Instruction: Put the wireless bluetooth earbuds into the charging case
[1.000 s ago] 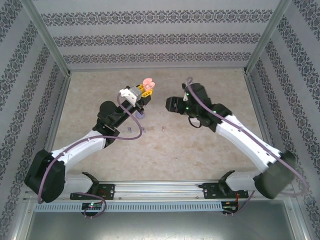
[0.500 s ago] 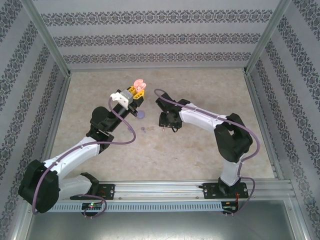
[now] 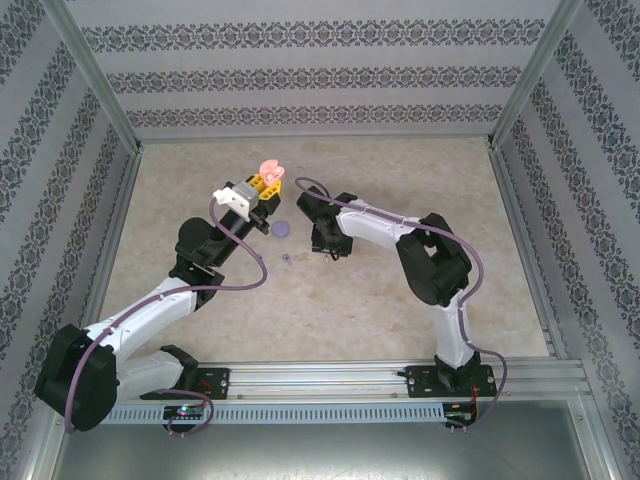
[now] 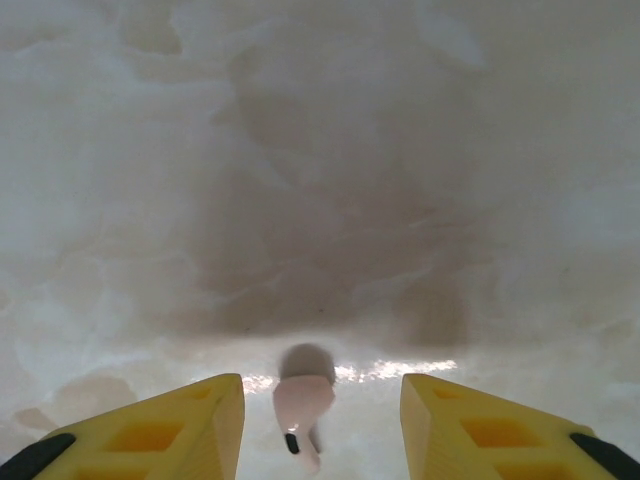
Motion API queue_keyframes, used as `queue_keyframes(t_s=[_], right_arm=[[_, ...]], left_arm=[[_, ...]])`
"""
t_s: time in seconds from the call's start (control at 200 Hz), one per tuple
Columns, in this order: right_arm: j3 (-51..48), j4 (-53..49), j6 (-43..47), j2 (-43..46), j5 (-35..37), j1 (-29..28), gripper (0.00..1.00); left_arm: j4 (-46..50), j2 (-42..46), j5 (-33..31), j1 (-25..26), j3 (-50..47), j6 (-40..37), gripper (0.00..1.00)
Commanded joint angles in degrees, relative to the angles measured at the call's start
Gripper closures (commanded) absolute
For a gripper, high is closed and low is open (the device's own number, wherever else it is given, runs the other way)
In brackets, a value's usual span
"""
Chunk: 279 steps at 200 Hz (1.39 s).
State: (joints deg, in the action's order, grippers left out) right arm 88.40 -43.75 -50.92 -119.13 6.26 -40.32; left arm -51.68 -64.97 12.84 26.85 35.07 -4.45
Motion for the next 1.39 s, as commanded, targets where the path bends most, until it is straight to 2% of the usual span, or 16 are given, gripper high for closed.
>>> queue_keyframes(t_s=[0.0,0.799,1.389], right_arm=[[3.1,-3.6,-1.2,-2.4,1.7,-1.2,0.55],[3.9,-4.3,-1.6,-6.2,3.2,-1.4,0.67],[-2.8,2.5,-0.3,-2.0,1.2,0.0,0.78]], left_arm=[[-4.1,1.6,0.1,-1.0,-0.7,1.4,1.0],[-5.7,1.4,1.3,-2.7,-1.6,3.0,1.0],[-4.6,0.8,2.2,-2.7,-0.9,3.7,1.0]])
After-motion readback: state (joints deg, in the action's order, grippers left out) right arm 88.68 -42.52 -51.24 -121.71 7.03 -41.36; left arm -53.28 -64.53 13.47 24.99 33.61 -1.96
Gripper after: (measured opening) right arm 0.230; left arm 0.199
